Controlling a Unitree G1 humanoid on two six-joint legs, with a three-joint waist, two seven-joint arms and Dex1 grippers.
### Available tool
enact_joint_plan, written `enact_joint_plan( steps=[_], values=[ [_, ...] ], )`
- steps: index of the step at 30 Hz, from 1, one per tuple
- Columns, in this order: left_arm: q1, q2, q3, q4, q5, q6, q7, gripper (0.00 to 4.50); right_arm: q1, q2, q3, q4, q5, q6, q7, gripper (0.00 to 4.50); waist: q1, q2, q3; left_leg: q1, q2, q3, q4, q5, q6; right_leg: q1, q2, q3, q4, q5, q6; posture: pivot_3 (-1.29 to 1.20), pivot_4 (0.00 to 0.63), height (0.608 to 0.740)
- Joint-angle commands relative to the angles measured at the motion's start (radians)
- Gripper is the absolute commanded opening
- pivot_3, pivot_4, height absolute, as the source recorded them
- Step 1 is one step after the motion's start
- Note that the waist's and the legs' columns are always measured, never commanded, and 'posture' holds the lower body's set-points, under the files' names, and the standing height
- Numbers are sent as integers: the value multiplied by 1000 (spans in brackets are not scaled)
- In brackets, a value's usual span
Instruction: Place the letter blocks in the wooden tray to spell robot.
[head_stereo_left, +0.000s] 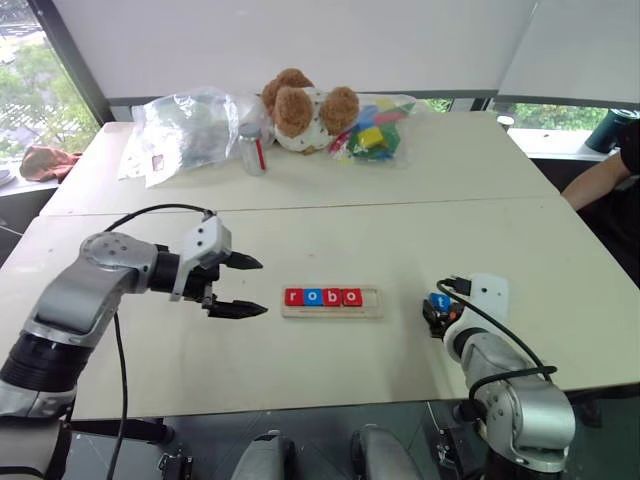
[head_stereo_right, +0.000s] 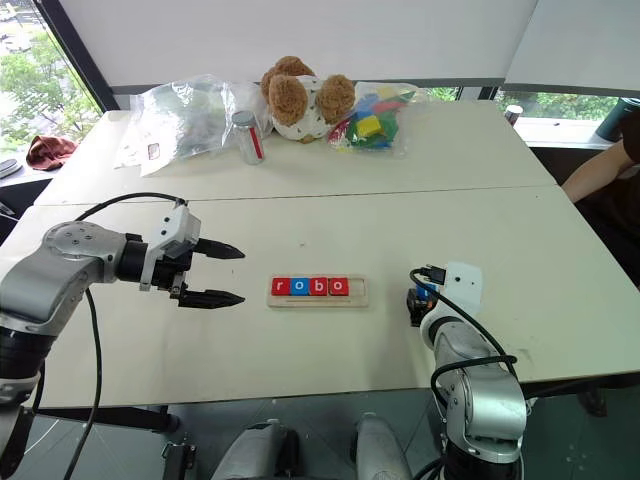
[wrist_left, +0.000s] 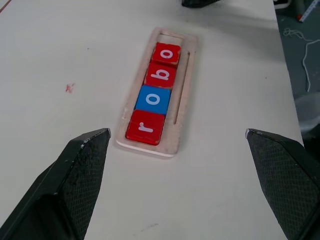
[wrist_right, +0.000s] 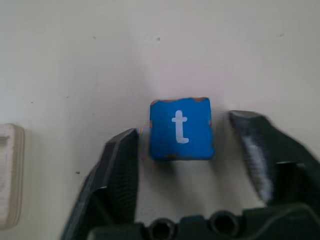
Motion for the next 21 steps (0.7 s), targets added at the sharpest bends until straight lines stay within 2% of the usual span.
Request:
enact_joint_plan(
  steps=[1, 4, 6, 8, 10, 15, 21],
  values=[
    [-2, 0, 2, -33, -16, -6, -18, 4500, -9, -74, 3, -55, 20, -32, 52, 4357, 0, 0, 0, 0, 0, 0, 0, 0, 0, 0, 0, 0, 0, 0, 0, 0, 150, 740],
    [-5, 0, -4, -31, -17, -12, -42, 4500, -31, -279, 60, -80, 93, -225, 285, 4357, 1, 1, 1, 0, -1, 1, 0, 0, 0, 0, 1, 0, 0, 0, 0, 0, 150, 740],
    [-14, -11, -14, -27, -15, -17, -54, 4500, -26, -473, 42, -13, 181, -334, 542, 4357, 0, 1, 1, 0, -1, 1, 0, 0, 1, 0, 2, -1, -1, 0, 0, 0, 150, 740],
    [-40, -71, -30, -8, 0, -46, -26, 4500, -25, -656, -13, 190, 219, -556, 793, 4357, 6, 0, 1, 1, 0, -1, 0, -1, 2, 4, 3, -3, -5, 0, 0, 0, 150, 740],
    [-57, -112, -47, 10, 17, -74, -17, 4500, -36, -764, -10, 375, 203, -753, 927, 4357, 11, -1, 2, 2, 0, -3, 1, -2, 3, 10, 3, -5, -8, 0, 0, 0, 150, 740],
    [-53, -176, -32, 42, -12, -100, -19, 4500, -168, -883, 75, 792, 171, -1087, 1183, 4357, -3, -2, 2, 4, 0, 0, 1, -3, 5, 11, 2, -3, -9, 0, 0, 0, 150, 740],
    [-22, -150, -27, 37, 16, -120, -12, 4500, -298, -866, 156, 1023, 135, -1235, 1298, 4357, 1, -1, 2, 4, 3, 0, 0, -3, 5, 8, 2, -1, -6, 0, 0, 0, 150, 740]
  ],
)
